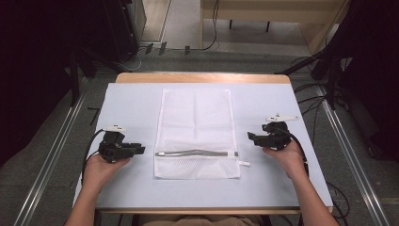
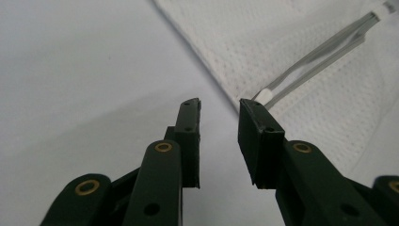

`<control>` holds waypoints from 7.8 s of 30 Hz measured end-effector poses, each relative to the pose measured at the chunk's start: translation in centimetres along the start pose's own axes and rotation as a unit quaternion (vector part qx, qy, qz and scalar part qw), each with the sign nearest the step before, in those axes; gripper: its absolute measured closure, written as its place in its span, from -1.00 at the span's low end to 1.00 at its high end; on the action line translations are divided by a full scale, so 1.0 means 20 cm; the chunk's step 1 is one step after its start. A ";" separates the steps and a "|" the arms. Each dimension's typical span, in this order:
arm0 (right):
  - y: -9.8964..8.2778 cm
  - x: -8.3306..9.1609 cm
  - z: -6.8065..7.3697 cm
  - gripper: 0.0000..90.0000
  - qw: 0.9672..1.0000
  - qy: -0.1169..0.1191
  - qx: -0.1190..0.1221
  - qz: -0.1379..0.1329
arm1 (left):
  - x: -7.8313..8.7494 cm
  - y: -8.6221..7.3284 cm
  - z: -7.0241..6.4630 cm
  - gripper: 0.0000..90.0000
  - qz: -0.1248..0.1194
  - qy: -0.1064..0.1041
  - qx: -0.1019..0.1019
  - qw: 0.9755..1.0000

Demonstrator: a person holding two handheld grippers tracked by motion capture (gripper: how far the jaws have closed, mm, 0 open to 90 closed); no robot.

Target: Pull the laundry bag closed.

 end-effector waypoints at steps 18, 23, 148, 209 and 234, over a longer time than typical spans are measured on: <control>0.02 0.00 0.06 0.09 0.999 0.042 0.000 0.030 | 0.05 0.05 0.02 0.01 -0.033 -0.008 0.033 0.999; 0.01 0.00 0.07 0.07 0.999 0.043 0.002 0.031 | 0.05 0.05 0.02 -0.07 -0.036 -0.010 0.035 0.999; 0.15 -0.23 1.03 0.41 0.972 0.180 0.133 0.073 | 0.00 0.09 -0.02 0.03 -0.046 -0.018 -0.004 0.999; 0.07 -0.56 1.41 0.74 0.955 0.234 0.139 0.117 | 0.01 0.09 0.01 0.02 -0.044 -0.014 -0.001 0.999; 0.08 -0.58 1.51 0.87 0.950 0.234 0.174 0.116 | 0.04 0.08 0.05 0.02 -0.052 -0.009 0.011 0.999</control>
Point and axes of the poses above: each handheld gripper's, and its own axes: x roughly backward along the jaws, y roughly out of its top, z roughly to its left, the point moved 6 cm from there along -x, roughly forward along the jaws, and after that the axes turned 5 degrees about -x, right-handed, at the moved point
